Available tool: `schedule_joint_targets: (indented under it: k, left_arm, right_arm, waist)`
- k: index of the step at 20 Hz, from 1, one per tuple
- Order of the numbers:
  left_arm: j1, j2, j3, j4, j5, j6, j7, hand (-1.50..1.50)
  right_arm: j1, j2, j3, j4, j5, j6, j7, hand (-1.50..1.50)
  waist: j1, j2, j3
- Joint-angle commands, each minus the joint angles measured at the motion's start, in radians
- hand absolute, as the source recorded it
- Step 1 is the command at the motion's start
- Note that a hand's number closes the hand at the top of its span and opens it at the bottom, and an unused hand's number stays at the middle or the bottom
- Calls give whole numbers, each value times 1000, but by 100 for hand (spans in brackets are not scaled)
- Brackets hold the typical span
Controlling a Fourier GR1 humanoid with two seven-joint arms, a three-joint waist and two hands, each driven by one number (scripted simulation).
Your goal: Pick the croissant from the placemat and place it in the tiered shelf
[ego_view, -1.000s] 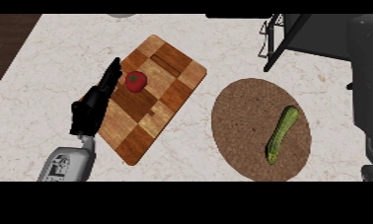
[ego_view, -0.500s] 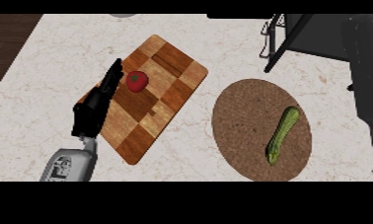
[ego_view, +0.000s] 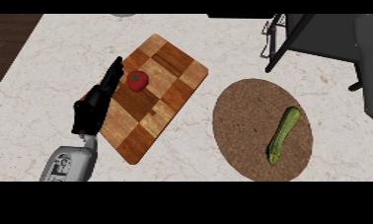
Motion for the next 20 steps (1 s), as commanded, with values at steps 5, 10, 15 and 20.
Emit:
schedule_joint_targets:
  k: [5, 10, 15, 20]
  left_arm:
    - [15, -3, 6, -18, -8, 1, 13, 0]
    - [62, -16, -20, -19, -14, -5, -33, 0]
    - [6, -14, 4, -13, -5, -8, 15, 0]
    - [87, -25, -21, -40, -24, -2, -37, 0]
  right_arm:
    - [-67, -51, -58, 206, -136, -86, -180, 150]
    - [-16, -126, -47, 300, 100, -144, 85, -150]
    - [-5, -86, -37, 276, 89, -173, 123, -150]
    - [24, -102, -88, 155, -69, -136, 52, -150]
  waist:
    - [0, 0, 1]
    - [1, 0, 0]
    - [-3, -1, 0]
    - [-7, -4, 1]
